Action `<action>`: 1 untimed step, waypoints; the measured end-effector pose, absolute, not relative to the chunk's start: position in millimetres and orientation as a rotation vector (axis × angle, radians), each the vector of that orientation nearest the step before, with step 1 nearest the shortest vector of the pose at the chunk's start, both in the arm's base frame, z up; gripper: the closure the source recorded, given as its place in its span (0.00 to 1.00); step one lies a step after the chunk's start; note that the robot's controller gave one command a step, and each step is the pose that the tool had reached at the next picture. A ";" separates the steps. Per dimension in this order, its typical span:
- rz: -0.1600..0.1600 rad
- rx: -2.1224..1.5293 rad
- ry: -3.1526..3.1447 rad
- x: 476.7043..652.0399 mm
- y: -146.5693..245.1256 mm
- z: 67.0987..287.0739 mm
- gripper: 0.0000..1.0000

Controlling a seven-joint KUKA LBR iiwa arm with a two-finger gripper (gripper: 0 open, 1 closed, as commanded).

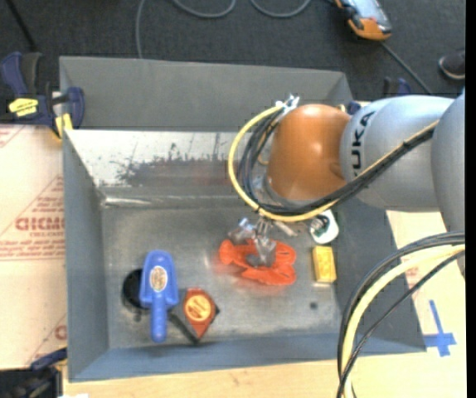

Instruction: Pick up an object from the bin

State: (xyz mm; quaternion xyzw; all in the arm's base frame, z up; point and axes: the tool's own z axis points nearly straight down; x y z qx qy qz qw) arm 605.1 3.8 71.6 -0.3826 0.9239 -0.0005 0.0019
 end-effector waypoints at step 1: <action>-0.001 -1.200 2.899 605.1 3.8 71.6 1.00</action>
Offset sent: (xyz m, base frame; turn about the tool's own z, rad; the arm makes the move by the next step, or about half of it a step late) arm -0.0059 0.0057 0.1285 0.0316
